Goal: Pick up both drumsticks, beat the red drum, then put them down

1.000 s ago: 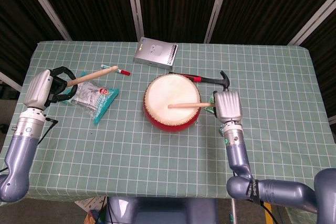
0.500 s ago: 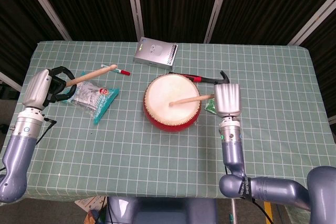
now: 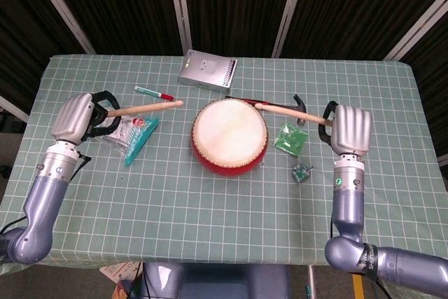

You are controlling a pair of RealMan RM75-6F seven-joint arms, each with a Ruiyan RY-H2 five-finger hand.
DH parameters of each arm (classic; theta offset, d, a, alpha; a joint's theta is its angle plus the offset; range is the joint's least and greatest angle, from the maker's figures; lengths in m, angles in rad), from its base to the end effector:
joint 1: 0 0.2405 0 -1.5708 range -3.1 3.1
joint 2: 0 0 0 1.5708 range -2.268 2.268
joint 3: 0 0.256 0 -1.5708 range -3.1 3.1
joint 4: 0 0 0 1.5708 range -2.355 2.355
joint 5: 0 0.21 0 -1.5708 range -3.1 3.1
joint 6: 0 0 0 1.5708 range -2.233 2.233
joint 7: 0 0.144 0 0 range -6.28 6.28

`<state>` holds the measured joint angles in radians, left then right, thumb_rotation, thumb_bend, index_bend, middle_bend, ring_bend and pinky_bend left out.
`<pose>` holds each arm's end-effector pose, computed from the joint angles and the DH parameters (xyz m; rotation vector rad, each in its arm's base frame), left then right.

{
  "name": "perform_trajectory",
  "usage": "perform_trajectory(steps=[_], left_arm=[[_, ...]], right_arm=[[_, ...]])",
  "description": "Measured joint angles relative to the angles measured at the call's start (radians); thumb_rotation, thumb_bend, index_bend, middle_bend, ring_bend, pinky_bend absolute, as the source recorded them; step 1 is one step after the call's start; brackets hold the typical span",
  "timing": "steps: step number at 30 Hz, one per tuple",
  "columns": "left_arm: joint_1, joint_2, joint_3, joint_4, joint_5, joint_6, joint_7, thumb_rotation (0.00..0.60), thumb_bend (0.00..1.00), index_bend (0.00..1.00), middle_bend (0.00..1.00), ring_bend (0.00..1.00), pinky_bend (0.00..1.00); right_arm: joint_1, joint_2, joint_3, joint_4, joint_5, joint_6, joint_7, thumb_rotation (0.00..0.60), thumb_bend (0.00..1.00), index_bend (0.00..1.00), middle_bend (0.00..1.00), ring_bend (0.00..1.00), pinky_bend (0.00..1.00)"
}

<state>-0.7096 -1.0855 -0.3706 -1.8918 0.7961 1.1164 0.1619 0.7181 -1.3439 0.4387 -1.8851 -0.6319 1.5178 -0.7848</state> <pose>-0.1306 0.3632 0.1521 -1.3862 -1.1619 -1.1947 -0.1321 -0.3545 0.1287 1.1822 -0.8879 0.8591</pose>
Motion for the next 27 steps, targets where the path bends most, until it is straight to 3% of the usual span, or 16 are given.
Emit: perform_trajectory(steps=[9, 27], left_arm=[[-0.129, -0.135, 0.004, 0.107, -0.111, -0.012, 0.167, 0.600, 0.59, 0.80, 1.00, 1.00, 1.00], [-0.310, -0.328, -0.019, 0.281, -0.238, -0.008, 0.359, 0.600, 0.59, 0.80, 1.00, 1.00, 1.00]], right_arm=[[-0.033, 0.040, 0.004, 0.028, -0.007, -0.034, 0.080, 0.600, 0.52, 0.93, 1.00, 1.00, 1.00], [-0.092, 0.127, 0.016, 0.099, 0.001, -0.135, 0.221, 0.600, 0.52, 0.93, 1.00, 1.00, 1.00]])
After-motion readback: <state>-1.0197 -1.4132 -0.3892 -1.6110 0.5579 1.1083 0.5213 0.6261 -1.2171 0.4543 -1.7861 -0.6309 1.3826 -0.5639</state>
